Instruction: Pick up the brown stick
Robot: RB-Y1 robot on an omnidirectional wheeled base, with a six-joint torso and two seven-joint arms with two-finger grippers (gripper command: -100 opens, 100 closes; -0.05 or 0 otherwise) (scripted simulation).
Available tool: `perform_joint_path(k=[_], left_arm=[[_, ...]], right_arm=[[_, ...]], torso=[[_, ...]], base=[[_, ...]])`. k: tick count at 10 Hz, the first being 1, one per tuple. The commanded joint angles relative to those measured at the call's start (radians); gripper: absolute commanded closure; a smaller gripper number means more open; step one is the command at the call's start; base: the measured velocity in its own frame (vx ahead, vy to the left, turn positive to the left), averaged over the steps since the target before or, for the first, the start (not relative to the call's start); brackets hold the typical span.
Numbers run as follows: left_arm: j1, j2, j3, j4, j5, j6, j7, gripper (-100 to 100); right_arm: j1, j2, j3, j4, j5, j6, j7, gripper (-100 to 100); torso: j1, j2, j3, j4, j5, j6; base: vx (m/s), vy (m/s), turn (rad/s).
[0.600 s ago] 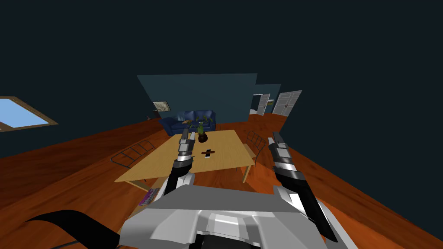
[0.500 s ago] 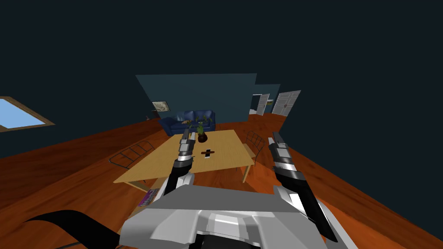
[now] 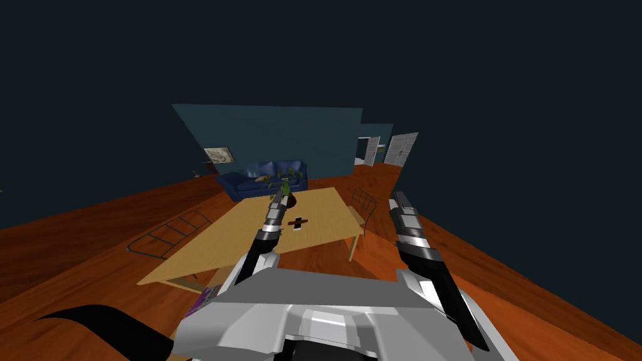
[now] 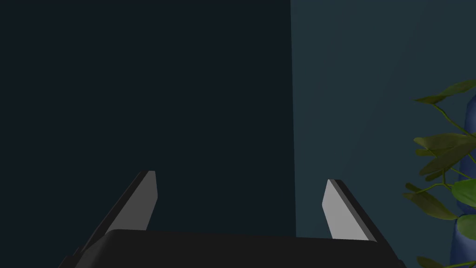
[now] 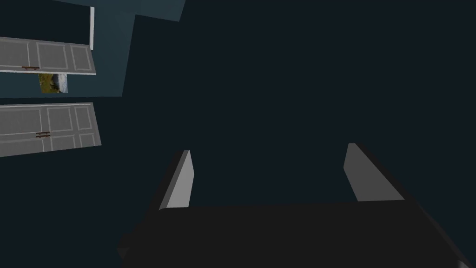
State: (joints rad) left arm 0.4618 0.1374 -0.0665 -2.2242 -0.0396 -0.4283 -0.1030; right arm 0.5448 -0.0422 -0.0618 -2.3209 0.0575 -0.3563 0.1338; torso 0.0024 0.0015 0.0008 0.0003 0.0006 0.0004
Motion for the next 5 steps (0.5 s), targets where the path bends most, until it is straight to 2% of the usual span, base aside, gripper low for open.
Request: perform_joint_path(k=[1,2,3,4,5], left_arm=[[-0.004,0.05,0.002,0.038,0.031,0.043,0.0,-100],[-0.011,0.079,0.002,0.065,0.051,0.071,-0.001,-100],[-0.011,0.086,0.002,0.065,0.051,0.075,-0.001,-100],[-0.019,0.119,0.002,0.095,0.074,0.11,-0.002,-100],[-0.028,0.148,0.002,0.128,0.099,0.143,-0.002,-100]], right_arm=[[0.0,0.0,0.0,0.0,0.0,0.0,0.0,0],[0.0,0.0,0.0,0.0,0.0,0.0,0.0,0],[0.0,0.0,0.0,0.0,0.0,0.0,0.0,0],[0.0,0.0,0.0,0.0,0.0,0.0,0.0,0],[0.0,0.0,0.0,0.0,0.0,0.0,0.0,0]], torso=[[0.0,0.0,0.0,0.0,0.0,0.0],[0.0,0.001,0.0,0.0,0.0,0.0],[0.0,0.001,0.001,0.0,0.0,0.0],[0.0,0.0,0.0,0.0,0.0,-0.001],[0.0,0.0,0.0,0.0,0.0,0.0]], base=[[-0.036,0.03,-0.208],[-0.036,0.034,-0.229],[-0.021,0.023,-0.096],[-0.024,0.017,-0.201],[-0.029,0.026,-0.366]])
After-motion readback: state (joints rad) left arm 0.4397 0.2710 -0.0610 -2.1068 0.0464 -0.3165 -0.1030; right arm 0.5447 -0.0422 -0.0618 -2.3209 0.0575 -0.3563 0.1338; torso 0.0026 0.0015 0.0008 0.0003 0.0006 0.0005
